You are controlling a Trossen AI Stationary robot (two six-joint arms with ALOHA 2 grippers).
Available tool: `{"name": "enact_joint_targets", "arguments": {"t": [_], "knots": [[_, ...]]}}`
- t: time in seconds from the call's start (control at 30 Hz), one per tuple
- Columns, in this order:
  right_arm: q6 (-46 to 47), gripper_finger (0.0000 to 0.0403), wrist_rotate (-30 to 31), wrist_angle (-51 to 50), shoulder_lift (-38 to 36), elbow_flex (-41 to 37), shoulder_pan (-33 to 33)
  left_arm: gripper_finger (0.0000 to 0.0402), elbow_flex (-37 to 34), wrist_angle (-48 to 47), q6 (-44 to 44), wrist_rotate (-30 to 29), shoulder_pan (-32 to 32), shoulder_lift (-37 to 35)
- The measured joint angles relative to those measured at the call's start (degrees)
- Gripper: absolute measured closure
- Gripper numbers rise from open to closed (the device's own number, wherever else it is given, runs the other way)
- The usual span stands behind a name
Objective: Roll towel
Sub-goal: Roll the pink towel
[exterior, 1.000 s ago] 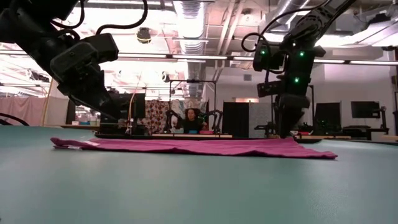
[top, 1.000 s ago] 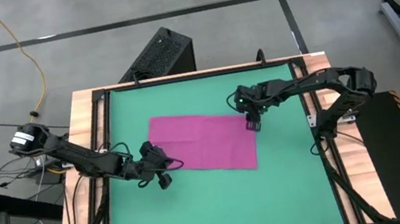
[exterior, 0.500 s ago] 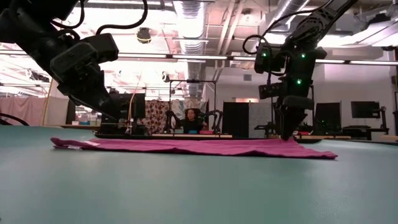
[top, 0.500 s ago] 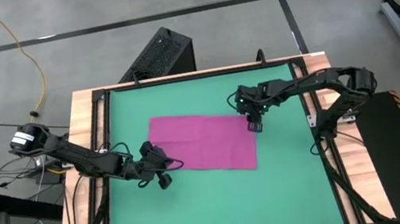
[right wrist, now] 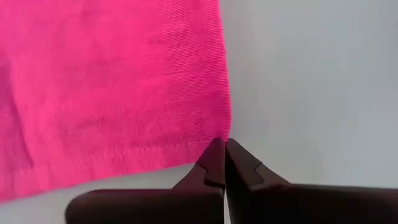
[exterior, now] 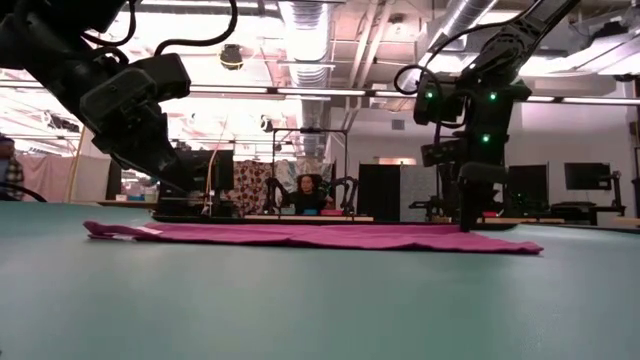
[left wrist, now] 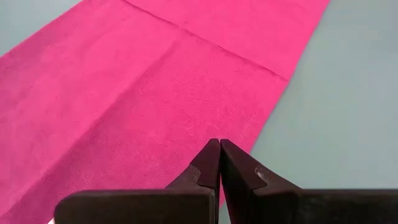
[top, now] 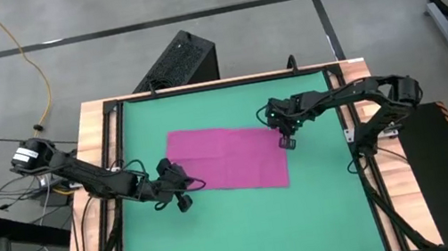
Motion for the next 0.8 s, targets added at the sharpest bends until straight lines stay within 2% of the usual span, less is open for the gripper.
{"name": "enact_joint_targets", "arguments": {"t": [0.1,0.27,0.4,0.47,0.6,0.7,0.8], "knots": [[5.0,0.0396,1.5,-0.2,0.0,0.0,0.0,0.0401,0.0,0.4,-0.9,-0.9,0.0,0.0],[12.9,0.0399,5.0,-0.2,0.0,0.0,1.9,0.0401,-0.5,5.1,-3.8,-7.2,-0.1,3.7],[19.1,0.0400,5.7,-1.0,0.0,0.0,4.6,0.0401,-0.5,11.2,-4.8,-3.1,-0.7,11.8],[21.6,0.0401,5.9,-2.1,0.0,0.0,6.6,0.0401,0.2,11.9,-6.7,-1.1,-1.6,16.6],[25.3,0.0402,6.1,-3.7,0.0,0.0,11.4,0.0402,2.3,12.8,-11.7,-4.5,-4.0,23.9],[32.3,0.0402,6.1,-3.9,0.0,0.0,16.2,0.0402,3.5,11.9,-12.7,-6.9,-4.9,25.9],[42.5,0.0402,5.3,-5.2,0.0,0.0,22.3,0.0401,4.5,6.8,-12.8,-6.0,-5.1,25.0]]}}
